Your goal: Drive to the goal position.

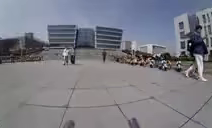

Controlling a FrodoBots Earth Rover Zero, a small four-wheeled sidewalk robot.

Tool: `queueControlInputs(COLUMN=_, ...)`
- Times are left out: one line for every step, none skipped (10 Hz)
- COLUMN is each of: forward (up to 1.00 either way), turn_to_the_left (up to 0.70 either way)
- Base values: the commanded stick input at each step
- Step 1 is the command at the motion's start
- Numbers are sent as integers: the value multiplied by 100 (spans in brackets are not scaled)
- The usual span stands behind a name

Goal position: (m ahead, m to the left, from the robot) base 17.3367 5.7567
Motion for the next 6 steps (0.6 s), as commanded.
queueControlInputs(forward=100, turn_to_the_left=0)
queueControlInputs(forward=100, turn_to_the_left=0)
queueControlInputs(forward=100, turn_to_the_left=0)
queueControlInputs(forward=100, turn_to_the_left=0)
queueControlInputs(forward=100, turn_to_the_left=0)
queueControlInputs(forward=100, turn_to_the_left=0)
